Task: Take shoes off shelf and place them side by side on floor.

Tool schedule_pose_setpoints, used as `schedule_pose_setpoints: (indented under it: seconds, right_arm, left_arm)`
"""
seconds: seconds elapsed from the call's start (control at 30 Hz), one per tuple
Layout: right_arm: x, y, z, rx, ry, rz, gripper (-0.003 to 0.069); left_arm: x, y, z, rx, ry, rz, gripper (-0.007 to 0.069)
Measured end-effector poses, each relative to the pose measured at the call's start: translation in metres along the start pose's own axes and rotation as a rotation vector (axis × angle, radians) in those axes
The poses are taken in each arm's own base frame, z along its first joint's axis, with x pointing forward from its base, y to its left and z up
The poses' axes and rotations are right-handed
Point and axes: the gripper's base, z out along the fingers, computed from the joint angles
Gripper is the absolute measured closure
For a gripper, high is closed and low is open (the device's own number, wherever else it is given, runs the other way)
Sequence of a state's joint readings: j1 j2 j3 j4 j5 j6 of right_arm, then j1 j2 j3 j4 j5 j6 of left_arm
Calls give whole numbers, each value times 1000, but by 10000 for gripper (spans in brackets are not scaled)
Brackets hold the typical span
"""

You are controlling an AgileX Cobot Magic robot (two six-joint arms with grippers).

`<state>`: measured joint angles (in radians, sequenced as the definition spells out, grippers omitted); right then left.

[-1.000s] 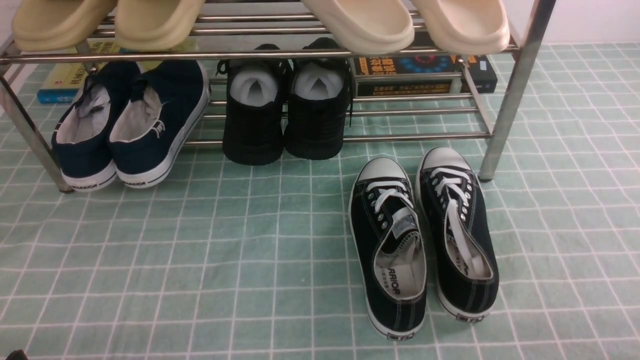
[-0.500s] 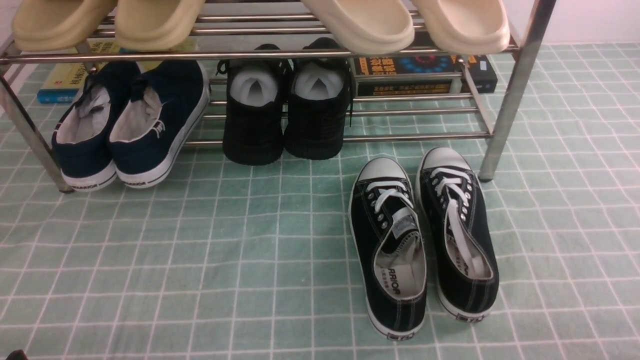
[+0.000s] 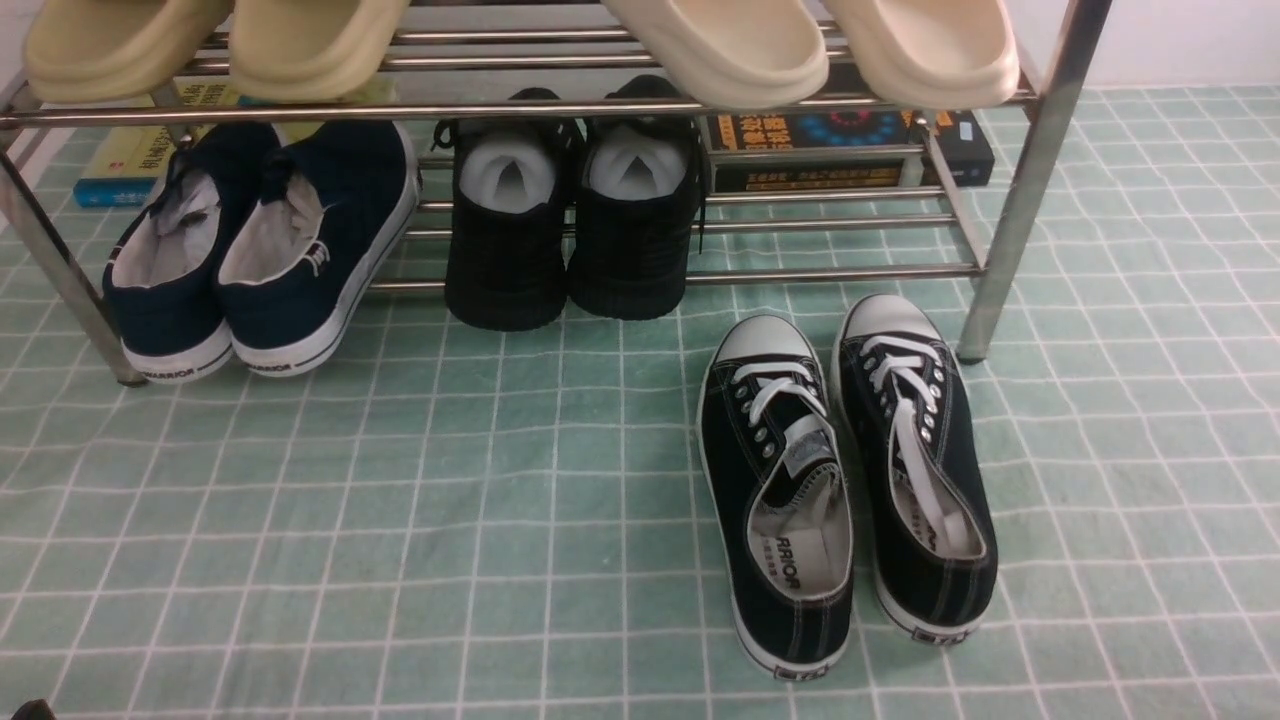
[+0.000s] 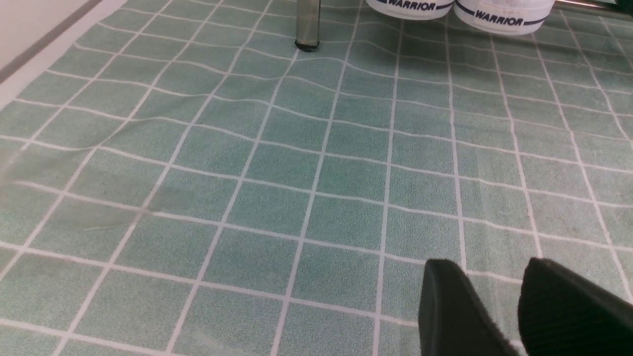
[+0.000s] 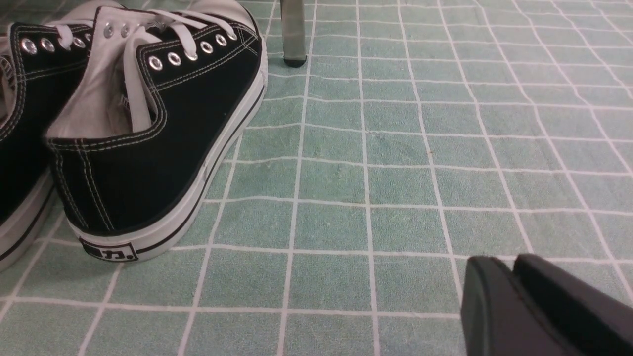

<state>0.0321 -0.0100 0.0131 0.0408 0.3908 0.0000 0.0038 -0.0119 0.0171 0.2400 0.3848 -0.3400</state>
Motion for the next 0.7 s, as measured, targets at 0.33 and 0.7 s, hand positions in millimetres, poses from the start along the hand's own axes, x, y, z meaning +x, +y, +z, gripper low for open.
schedule_pose_setpoints:
  seconds: [0.33, 0.7]
  right_arm:
    - [0, 0, 0, 0, 0, 0, 560]
    - [0, 0, 0, 0, 0, 0, 557]
  left_arm:
    - [0, 0, 0, -2, -1, 5, 382]
    - [0, 0, 0, -3, -1, 7, 382]
